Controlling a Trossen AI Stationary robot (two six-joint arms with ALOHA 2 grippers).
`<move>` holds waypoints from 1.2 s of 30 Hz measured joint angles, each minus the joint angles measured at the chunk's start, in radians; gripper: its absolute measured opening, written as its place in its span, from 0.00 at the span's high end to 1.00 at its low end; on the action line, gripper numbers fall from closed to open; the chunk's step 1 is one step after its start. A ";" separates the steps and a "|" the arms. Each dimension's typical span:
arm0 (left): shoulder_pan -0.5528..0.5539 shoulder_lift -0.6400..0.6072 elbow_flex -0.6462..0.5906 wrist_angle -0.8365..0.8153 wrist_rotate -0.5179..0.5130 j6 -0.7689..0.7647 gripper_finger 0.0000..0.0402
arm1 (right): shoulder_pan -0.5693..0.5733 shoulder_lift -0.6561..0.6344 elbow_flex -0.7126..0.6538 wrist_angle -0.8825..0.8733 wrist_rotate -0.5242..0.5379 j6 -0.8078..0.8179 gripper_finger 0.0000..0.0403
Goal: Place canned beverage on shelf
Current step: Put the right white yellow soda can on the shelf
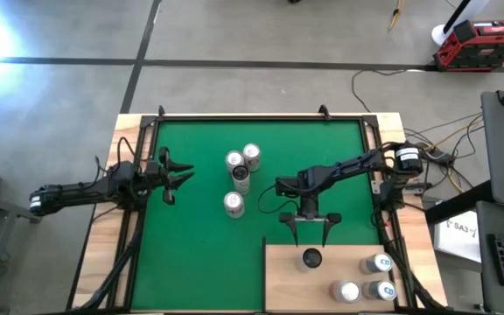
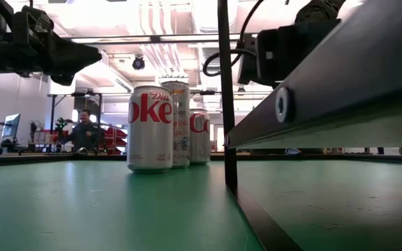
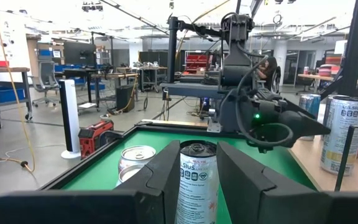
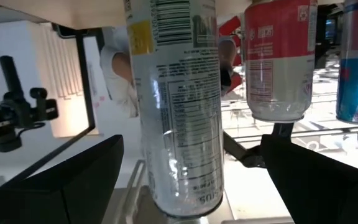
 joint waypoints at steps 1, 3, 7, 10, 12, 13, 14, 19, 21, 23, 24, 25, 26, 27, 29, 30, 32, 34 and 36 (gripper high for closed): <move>0.000 0.000 0.000 0.000 0.000 0.000 0.78 | 0.007 0.000 0.000 0.006 0.000 0.006 0.08; 0.000 0.000 0.000 0.000 0.000 0.000 0.78 | 0.021 0.000 0.000 0.021 0.000 0.022 0.08; 0.000 0.000 0.000 0.000 0.000 0.000 0.78 | 0.034 0.000 0.010 0.031 0.000 0.043 0.08; 0.000 0.000 0.000 0.000 0.000 0.000 0.78 | 0.044 0.000 0.024 0.043 0.002 0.039 0.08; 0.000 0.000 0.000 0.000 0.000 0.000 0.78 | 0.051 0.000 0.038 0.043 0.019 0.028 0.08; 0.000 0.000 0.000 0.000 0.000 0.000 0.78 | 0.054 0.000 0.046 0.044 0.034 0.028 0.08; 0.000 0.000 0.000 0.000 0.000 0.000 0.78 | 0.056 0.000 0.053 0.045 0.053 0.033 0.08; 0.000 0.000 0.000 0.000 0.000 0.000 0.78 | 0.075 0.000 0.074 0.045 0.113 0.069 0.08; 0.000 0.000 0.000 0.000 0.000 0.000 0.78 | 0.088 0.000 0.075 0.044 0.115 0.081 0.08; 0.000 0.000 0.000 0.000 0.000 0.000 0.78 | 0.100 0.000 0.076 0.044 0.125 0.086 0.08; 0.000 0.000 0.000 0.000 0.000 0.000 0.78 | 0.106 0.000 0.077 0.045 0.131 0.092 0.08; 0.000 0.000 0.000 0.000 0.000 0.000 0.78 | 0.111 0.000 0.077 0.046 0.133 0.100 0.08; 0.000 0.000 0.000 0.000 0.000 0.000 0.78 | 0.117 0.000 0.077 0.048 0.134 0.101 0.08; 0.000 0.000 0.000 0.000 0.000 0.000 0.78 | 0.122 0.000 0.077 0.050 0.134 0.102 0.08; 0.000 0.000 0.000 0.000 0.000 0.000 0.78 | 0.132 0.000 0.077 0.071 0.135 0.109 0.08; 0.000 0.000 0.000 0.000 0.000 0.000 0.78 | 0.136 0.000 0.078 0.078 0.136 0.117 0.08; 0.000 0.000 0.000 0.000 0.000 0.000 0.78 | 0.149 0.000 0.078 0.100 0.141 0.143 0.08; 0.000 0.000 0.000 0.000 0.000 0.000 0.78 | 0.161 0.000 0.078 0.130 0.142 0.173 0.08; 0.000 0.000 0.000 0.000 0.000 0.000 0.78 | 0.173 0.000 0.078 0.154 0.142 0.196 0.08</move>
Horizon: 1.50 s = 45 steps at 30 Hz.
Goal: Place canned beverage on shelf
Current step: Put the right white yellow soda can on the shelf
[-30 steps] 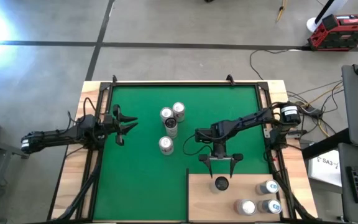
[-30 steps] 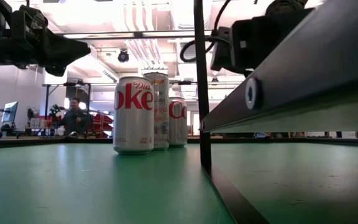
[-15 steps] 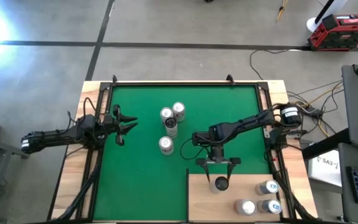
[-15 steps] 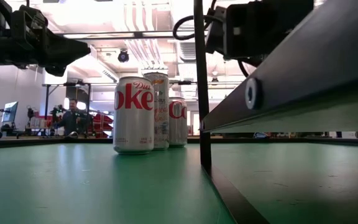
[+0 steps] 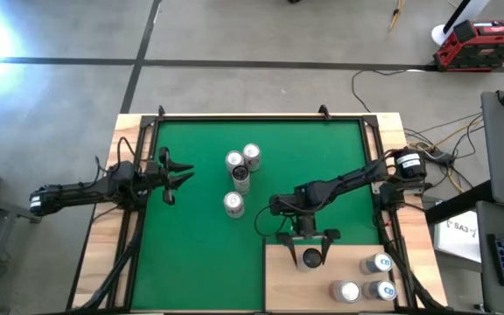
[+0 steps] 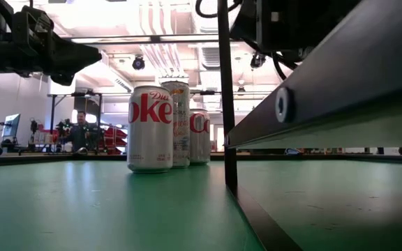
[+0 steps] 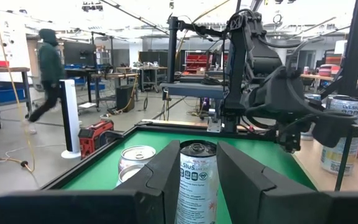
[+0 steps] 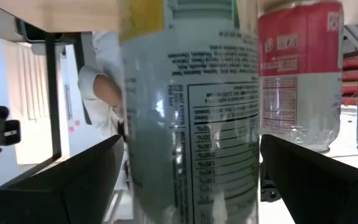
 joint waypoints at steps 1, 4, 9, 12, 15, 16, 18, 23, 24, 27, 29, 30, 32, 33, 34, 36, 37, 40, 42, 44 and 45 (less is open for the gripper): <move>0.000 0.000 0.000 0.000 0.000 0.000 0.78 | 0.004 0.000 0.000 0.006 0.000 0.013 0.08; 0.000 0.000 0.000 0.000 0.000 0.000 0.78 | 0.013 0.000 0.000 0.020 0.004 0.024 0.08; 0.000 0.000 0.000 0.000 0.000 0.000 0.78 | 0.029 0.000 0.000 0.025 0.016 0.037 0.09; 0.000 0.000 0.000 0.000 0.000 0.000 0.78 | 0.034 0.000 0.000 0.025 0.018 0.037 0.12; 0.000 0.000 0.000 0.000 0.000 0.000 0.78 | 0.036 0.000 0.000 0.024 0.019 0.047 0.17; 0.000 0.000 0.000 0.000 0.000 0.000 0.78 | 0.038 0.000 0.000 0.025 0.019 0.051 0.18; 0.000 0.000 0.000 0.000 0.000 0.000 0.78 | 0.038 0.000 0.000 0.025 0.019 0.053 0.21; 0.000 0.000 0.000 0.000 0.000 0.000 0.78 | 0.041 0.000 0.000 0.037 0.027 0.071 0.27; 0.000 0.000 0.000 0.000 0.000 0.000 0.78 | 0.043 0.000 0.000 0.049 0.028 0.082 0.29; 0.000 0.000 0.000 0.000 0.000 0.000 0.78 | 0.055 0.000 0.000 0.105 0.041 0.132 0.35; 0.000 0.000 0.000 0.000 0.000 0.000 0.78 | 0.065 0.000 0.000 0.146 0.051 0.174 0.38; 0.000 0.000 0.000 0.000 0.000 0.000 0.78 | 0.070 0.000 0.000 0.164 0.055 0.191 0.38; 0.000 0.000 0.000 0.000 0.000 0.000 0.78 | 0.081 0.000 0.000 0.196 0.065 0.230 0.38; 0.000 0.000 0.000 0.000 0.000 0.000 0.78 | 0.088 -0.001 0.000 0.209 0.075 0.248 0.38; 0.000 0.000 0.000 0.000 0.000 0.000 0.78 | 0.095 -0.004 0.000 0.218 0.087 0.264 0.38; 0.000 0.000 0.000 0.000 0.000 0.000 0.78 | 0.110 -0.010 0.000 0.236 0.110 0.304 0.38; 0.000 0.000 0.000 0.000 0.000 0.000 0.78 | 0.119 -0.014 0.000 0.247 0.119 0.320 0.38; 0.000 0.000 0.000 0.000 0.000 0.000 0.78 | 0.147 -0.031 0.000 0.283 0.167 0.378 0.38; 0.000 0.000 0.000 0.000 0.000 0.000 0.78 | 0.168 -0.047 0.000 0.300 0.205 0.423 0.38; 0.000 0.000 0.000 0.000 0.000 0.000 0.78 | 0.191 -0.053 0.000 0.333 0.233 0.474 0.38; 0.000 0.000 0.000 0.000 0.000 0.000 0.78 | 0.202 -0.054 0.000 0.351 0.244 0.494 0.38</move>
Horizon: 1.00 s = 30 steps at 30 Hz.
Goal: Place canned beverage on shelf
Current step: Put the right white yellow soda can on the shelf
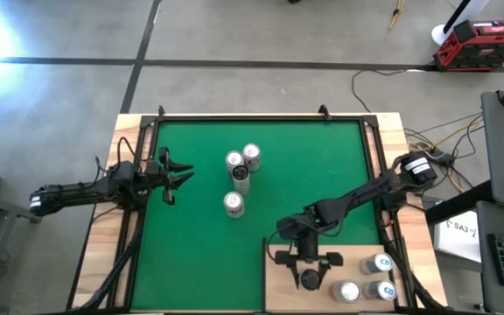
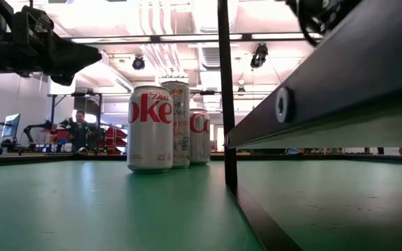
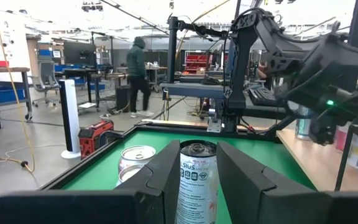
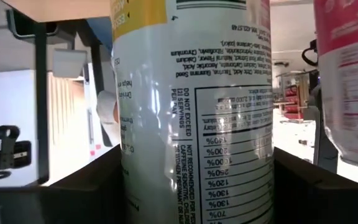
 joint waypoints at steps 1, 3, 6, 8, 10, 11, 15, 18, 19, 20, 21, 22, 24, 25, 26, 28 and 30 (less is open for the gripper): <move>0.000 0.000 0.000 0.000 0.000 0.000 0.78 | 0.010 0.000 0.000 0.015 0.010 0.019 0.38; 0.000 0.000 0.000 0.000 0.000 0.000 0.78 | 0.028 0.001 0.000 0.057 0.022 0.049 0.38; 0.000 0.000 0.000 0.000 0.000 0.000 0.78 | 0.049 0.002 0.000 0.097 0.036 0.083 0.38; 0.000 0.000 0.000 0.000 0.000 0.000 0.78 | 0.063 0.003 0.000 0.106 0.055 0.109 0.38; 0.000 0.000 0.000 0.000 0.000 0.000 0.78 | 0.078 0.004 0.000 0.128 0.073 0.134 0.38; 0.000 0.000 0.000 0.000 0.000 0.000 0.78 | 0.085 0.004 0.000 0.139 0.081 0.147 0.38; 0.000 0.000 0.000 0.000 0.000 0.000 0.78 | 0.112 0.004 0.000 0.144 0.092 0.183 0.38; 0.000 0.000 0.000 0.000 0.000 0.000 0.78 | 0.126 0.004 0.000 0.145 0.109 0.196 0.38; 0.000 0.000 0.000 0.000 0.000 0.000 0.78 | 0.130 0.004 0.000 0.147 0.112 0.198 0.38; 0.000 0.000 0.000 0.000 0.000 0.000 0.78 | 0.134 0.004 0.000 0.146 0.114 0.198 0.38; 0.000 0.000 0.000 0.000 0.000 0.000 0.78 | 0.137 0.004 0.000 0.146 0.117 0.198 0.38; 0.000 0.000 0.000 0.000 0.000 0.000 0.78 | 0.141 0.004 0.000 0.146 0.121 0.198 0.38; 0.000 0.000 0.000 0.000 0.000 0.000 0.78 | 0.148 0.004 -0.001 0.146 0.126 0.198 0.38; 0.000 0.000 0.000 0.000 0.000 0.000 0.78 | 0.153 0.004 -0.002 0.144 0.130 0.198 0.38; 0.000 0.000 0.000 0.000 0.000 0.000 0.78 | 0.155 0.004 -0.006 0.143 0.132 0.199 0.38; 0.000 0.000 0.000 0.000 0.000 0.000 0.78 | 0.160 0.004 -0.013 0.138 0.135 0.201 0.38; 0.000 0.000 0.000 0.000 0.000 0.000 0.78 | 0.165 0.004 -0.018 0.141 0.139 0.210 0.38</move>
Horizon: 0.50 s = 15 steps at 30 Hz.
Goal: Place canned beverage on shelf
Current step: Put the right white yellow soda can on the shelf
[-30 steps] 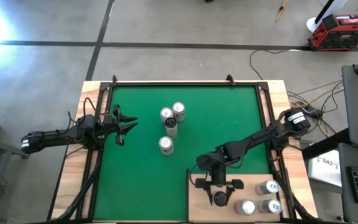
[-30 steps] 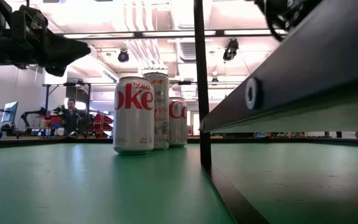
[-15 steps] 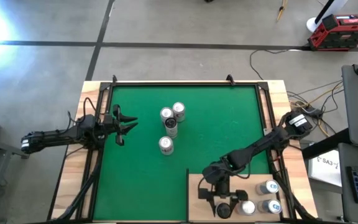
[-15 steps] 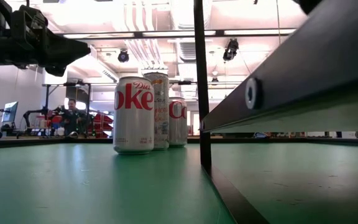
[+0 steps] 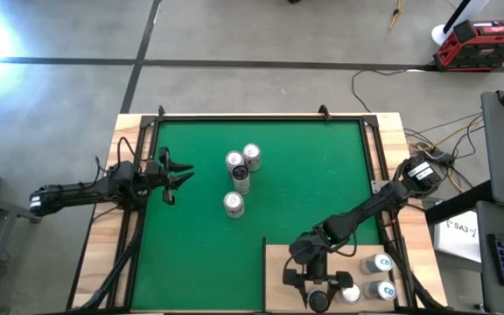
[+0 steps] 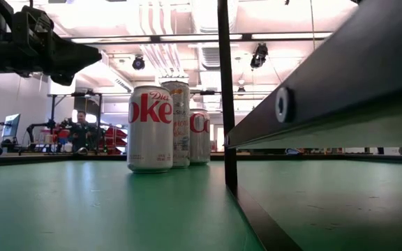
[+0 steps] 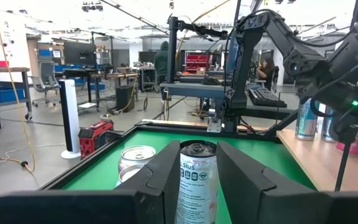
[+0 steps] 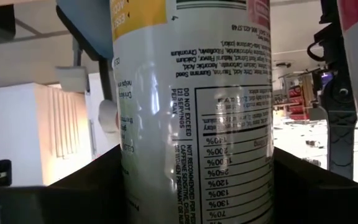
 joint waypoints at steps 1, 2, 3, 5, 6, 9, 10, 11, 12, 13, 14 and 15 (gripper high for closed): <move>0.000 0.000 0.000 0.000 0.000 0.000 0.78 | 0.001 0.000 -0.002 0.001 0.000 0.007 0.38; 0.000 0.000 0.000 0.000 0.000 0.000 0.78 | 0.001 0.000 -0.003 0.000 0.000 0.010 0.38; 0.000 0.000 0.000 0.000 0.000 0.000 0.78 | 0.002 0.000 -0.003 -0.001 0.000 0.011 0.38; 0.000 0.000 0.000 0.000 0.000 0.000 0.78 | 0.003 0.000 -0.003 0.000 0.000 0.011 0.38; 0.000 0.000 0.000 0.000 0.000 0.000 0.78 | 0.003 0.000 -0.003 0.000 0.000 0.011 0.38; 0.000 0.000 0.000 0.000 0.000 0.000 0.78 | 0.003 0.000 -0.003 -0.004 0.000 0.010 0.38; 0.000 0.000 0.000 0.000 0.000 0.000 0.78 | 0.003 0.000 -0.003 -0.004 0.000 0.010 0.37; 0.000 0.000 0.000 0.000 0.000 0.000 0.78 | 0.003 0.000 -0.003 -0.004 -0.001 0.009 0.36; 0.000 0.000 0.000 0.000 0.000 0.000 0.78 | 0.003 0.000 -0.003 -0.004 -0.002 0.009 0.34; 0.000 0.000 0.000 0.000 0.000 0.000 0.78 | 0.003 0.000 -0.003 -0.004 -0.004 0.009 0.33; 0.000 0.000 0.000 0.000 0.000 0.000 0.78 | 0.003 0.000 -0.003 -0.005 -0.006 0.009 0.31; 0.000 0.000 0.000 0.000 0.000 0.000 0.78 | 0.003 0.000 -0.003 -0.001 -0.012 0.009 0.30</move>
